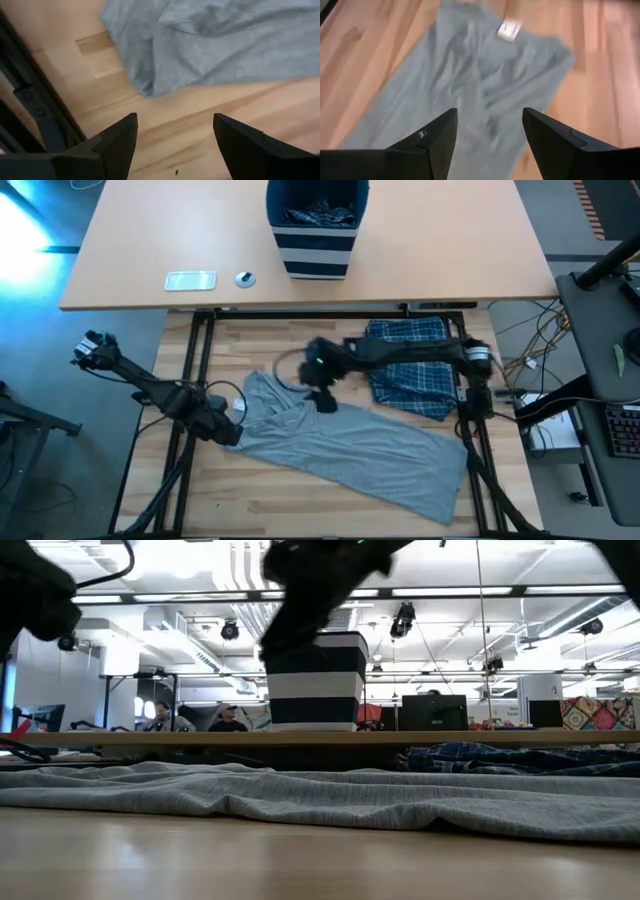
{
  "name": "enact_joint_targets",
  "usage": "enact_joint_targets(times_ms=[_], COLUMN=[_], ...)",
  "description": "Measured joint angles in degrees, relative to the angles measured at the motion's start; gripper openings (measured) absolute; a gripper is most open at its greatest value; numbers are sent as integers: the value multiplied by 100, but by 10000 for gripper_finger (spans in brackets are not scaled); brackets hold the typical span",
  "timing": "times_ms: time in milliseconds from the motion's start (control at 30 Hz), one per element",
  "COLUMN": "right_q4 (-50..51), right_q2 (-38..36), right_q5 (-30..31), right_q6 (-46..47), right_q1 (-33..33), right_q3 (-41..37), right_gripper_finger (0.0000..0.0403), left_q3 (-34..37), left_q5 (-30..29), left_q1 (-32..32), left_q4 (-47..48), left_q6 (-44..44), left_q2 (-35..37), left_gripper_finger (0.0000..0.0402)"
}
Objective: Fold Laundry from Bin
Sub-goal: Fold the gray shirt
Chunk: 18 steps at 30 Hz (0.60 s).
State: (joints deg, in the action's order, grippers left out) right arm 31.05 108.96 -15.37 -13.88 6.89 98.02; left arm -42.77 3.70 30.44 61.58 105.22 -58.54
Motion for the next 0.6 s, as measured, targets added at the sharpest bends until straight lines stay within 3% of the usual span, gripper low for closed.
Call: enact_joint_targets(times_ms=[333,500,600], right_q4=[-9,-102,-742], right_q2=[2331,3250,3544], right_q5=[-171,-161,-158], right_q6=[-97,238,715], right_q1=[545,708,752], right_q3=[2714,3605,3677], right_gripper_finger=[265,265,261], left_q3=[505,928,1207], left_q5=[-14,-473,-681], left_q1=[76,76,69], left_q4=[-155,-398,-879], left_q6=[258,735,942], left_q2=[-499,-358,-285], left_gripper_finger=[245,234,221])
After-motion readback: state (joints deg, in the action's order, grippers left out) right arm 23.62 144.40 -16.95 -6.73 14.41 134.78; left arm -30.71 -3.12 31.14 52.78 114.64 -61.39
